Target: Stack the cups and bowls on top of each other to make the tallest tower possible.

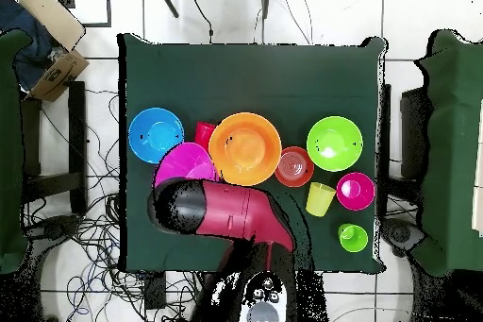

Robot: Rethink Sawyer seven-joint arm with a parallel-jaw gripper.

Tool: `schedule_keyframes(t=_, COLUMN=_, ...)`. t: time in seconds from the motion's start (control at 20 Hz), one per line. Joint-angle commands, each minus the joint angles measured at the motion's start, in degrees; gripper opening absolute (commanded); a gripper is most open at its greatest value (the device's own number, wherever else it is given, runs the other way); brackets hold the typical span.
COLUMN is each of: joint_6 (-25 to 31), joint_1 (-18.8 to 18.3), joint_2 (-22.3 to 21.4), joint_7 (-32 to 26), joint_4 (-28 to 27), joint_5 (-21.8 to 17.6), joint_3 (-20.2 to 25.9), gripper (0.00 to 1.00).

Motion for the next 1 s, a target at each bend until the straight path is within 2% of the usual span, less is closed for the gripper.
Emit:
schedule_keyframes(t=0.05, joint_6=4.46, joint_1=-1.64, joint_2=1.19, joint_7=4.49, joint_4=-2.84, joint_5=1.35, joint_3=5.21, gripper=0.0)
schedule_keyframes(t=0.55, joint_6=3.0, joint_1=-3.96, joint_2=2.15, joint_7=3.2, joint_4=-3.41, joint_5=1.29, joint_3=5.99, gripper=0.0)
schedule_keyframes(t=1.0, joint_6=4.49, joint_1=-5.89, joint_2=3.44, joint_7=2.48, joint_4=-6.03, joint_5=0.83, joint_3=6.67, gripper=0.0)
